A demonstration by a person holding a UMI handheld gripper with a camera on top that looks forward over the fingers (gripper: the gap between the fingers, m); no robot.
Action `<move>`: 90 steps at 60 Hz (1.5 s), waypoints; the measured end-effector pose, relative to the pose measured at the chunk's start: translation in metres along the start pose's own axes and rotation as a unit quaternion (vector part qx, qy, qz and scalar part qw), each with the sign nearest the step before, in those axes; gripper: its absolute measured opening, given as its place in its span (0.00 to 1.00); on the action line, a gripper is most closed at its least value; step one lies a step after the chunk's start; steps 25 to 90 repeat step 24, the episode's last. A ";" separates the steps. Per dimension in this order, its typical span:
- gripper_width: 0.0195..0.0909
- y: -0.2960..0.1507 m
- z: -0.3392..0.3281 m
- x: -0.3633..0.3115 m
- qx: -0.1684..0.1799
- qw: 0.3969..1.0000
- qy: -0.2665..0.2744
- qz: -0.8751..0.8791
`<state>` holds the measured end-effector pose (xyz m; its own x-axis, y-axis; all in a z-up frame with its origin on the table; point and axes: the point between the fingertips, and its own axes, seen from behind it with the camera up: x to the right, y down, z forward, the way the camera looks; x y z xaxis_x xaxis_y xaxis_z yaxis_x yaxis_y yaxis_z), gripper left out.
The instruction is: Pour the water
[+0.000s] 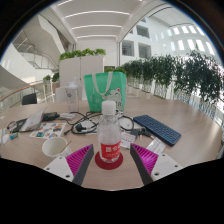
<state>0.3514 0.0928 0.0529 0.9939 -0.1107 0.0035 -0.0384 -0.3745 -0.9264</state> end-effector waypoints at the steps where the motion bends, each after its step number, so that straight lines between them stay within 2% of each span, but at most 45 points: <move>1: 0.90 0.000 -0.006 0.000 -0.001 1.000 0.001 0.002; 24: 0.89 -0.034 -0.174 -0.075 0.000 1.000 0.017 -0.013; 90: 0.89 -0.034 -0.174 -0.075 0.000 1.000 0.017 -0.013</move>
